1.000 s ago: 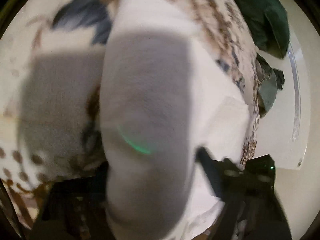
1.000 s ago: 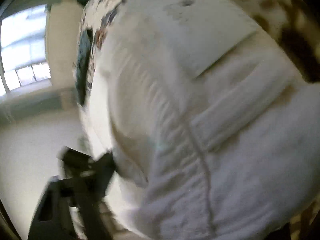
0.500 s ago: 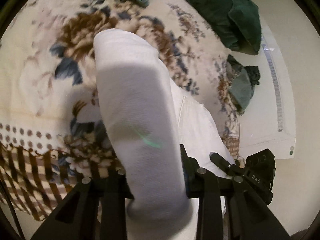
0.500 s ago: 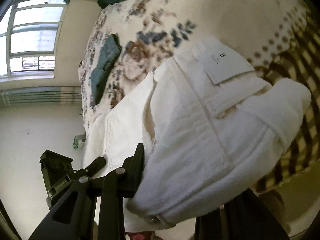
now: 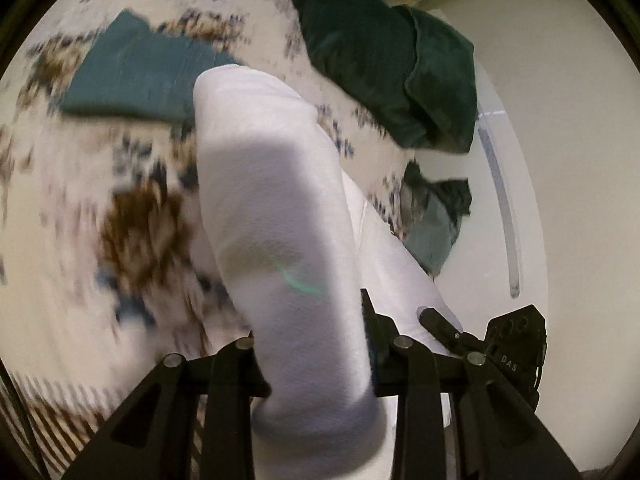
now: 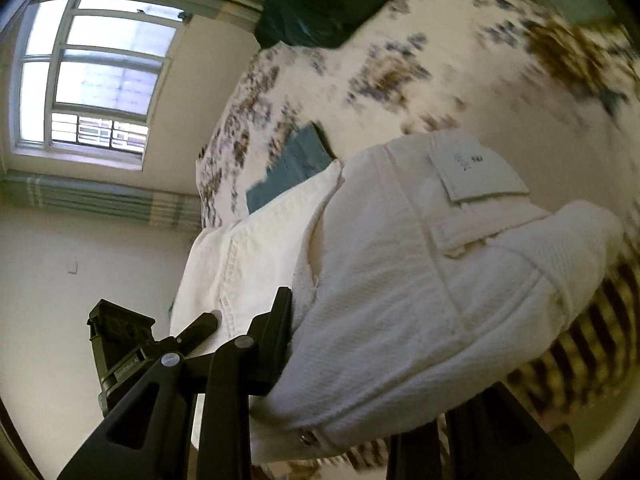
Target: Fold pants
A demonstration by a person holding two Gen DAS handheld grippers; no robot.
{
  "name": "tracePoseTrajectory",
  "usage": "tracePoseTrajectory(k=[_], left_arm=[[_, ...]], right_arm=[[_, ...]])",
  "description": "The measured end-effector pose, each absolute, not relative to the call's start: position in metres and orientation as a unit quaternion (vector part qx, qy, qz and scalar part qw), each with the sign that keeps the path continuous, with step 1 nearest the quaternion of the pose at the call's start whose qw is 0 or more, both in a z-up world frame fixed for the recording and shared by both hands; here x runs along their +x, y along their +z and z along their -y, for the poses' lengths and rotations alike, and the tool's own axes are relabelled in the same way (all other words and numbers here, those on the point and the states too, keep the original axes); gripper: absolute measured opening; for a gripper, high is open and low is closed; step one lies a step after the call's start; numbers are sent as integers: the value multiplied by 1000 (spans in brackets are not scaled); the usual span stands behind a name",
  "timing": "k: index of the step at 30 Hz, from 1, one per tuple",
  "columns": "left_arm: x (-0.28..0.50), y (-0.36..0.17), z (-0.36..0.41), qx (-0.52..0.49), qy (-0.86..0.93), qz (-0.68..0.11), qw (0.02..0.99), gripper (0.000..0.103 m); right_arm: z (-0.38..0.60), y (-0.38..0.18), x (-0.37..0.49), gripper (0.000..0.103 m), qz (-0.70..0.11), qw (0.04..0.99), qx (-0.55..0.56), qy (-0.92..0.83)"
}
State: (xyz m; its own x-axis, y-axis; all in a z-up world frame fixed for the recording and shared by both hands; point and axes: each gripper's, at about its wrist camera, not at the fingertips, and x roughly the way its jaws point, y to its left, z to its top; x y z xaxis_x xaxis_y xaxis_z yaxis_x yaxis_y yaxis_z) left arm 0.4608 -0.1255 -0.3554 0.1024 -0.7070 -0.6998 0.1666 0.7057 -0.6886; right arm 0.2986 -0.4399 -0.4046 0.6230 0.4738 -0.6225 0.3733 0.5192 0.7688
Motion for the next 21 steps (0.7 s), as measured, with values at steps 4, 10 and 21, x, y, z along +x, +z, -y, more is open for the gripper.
tracePoseTrajectory(k=[4,10,21], left_arm=[[554,-352,101,-219,-313,-574,724,27],[701,-388,49,-213,-294,-547,754,27],[788,-566,-16,-189,-242,-607,733,34]], right_arm=[[415,-403,404,30,-403,773,488,38],[364,-449,573,30,-370,793,479,70],[300,-612,691,29,-450,761,460,76]])
